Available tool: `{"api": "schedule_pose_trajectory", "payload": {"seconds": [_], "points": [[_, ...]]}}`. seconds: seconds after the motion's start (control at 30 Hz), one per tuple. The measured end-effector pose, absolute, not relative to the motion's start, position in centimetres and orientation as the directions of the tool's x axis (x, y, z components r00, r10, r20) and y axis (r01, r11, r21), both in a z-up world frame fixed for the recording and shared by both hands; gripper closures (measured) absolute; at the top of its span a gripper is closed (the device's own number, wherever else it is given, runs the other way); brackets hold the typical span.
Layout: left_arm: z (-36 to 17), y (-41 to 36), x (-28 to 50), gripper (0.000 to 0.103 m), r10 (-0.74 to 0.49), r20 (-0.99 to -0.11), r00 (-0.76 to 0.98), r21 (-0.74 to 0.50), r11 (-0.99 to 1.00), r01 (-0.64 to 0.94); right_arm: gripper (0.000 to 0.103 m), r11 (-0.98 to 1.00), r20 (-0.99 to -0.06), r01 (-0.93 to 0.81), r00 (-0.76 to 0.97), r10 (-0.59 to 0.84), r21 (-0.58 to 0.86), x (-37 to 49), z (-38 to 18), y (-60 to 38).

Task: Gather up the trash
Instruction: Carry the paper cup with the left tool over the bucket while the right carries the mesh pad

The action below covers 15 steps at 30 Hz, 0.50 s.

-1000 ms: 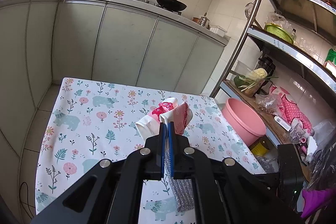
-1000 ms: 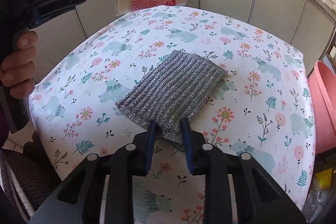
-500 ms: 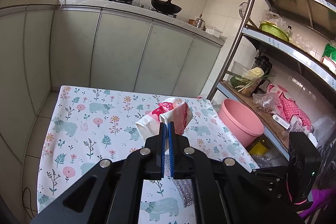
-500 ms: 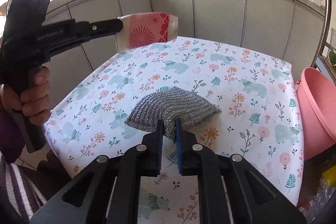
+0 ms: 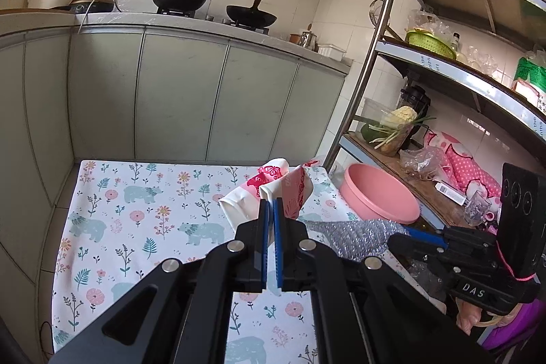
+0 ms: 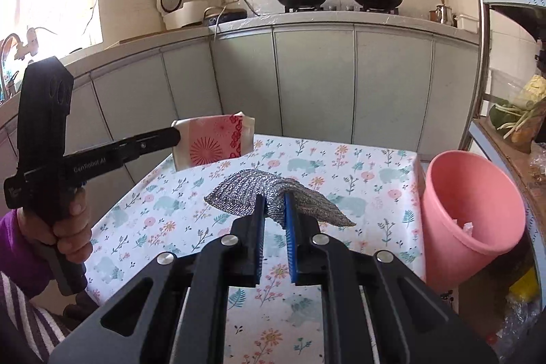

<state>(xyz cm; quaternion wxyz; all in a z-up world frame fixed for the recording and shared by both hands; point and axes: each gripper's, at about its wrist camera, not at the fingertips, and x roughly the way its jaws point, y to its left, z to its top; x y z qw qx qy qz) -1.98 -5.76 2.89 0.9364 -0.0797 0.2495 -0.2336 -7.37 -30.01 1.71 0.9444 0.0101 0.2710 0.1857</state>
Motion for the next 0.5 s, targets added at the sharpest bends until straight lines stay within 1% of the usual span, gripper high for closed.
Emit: {"api": "schedule_pose_trajectory", "payload": {"seconds": [0.5], "points": [[6.4, -14.0, 0.5, 0.101, -0.580, -0.369, 0.727, -0.217, 0.814, 0.539, 0.091, 0.990, -0.378, -0.118, 0.915, 0.140, 0.083, -6.2, 5.8, -38.6]]}}
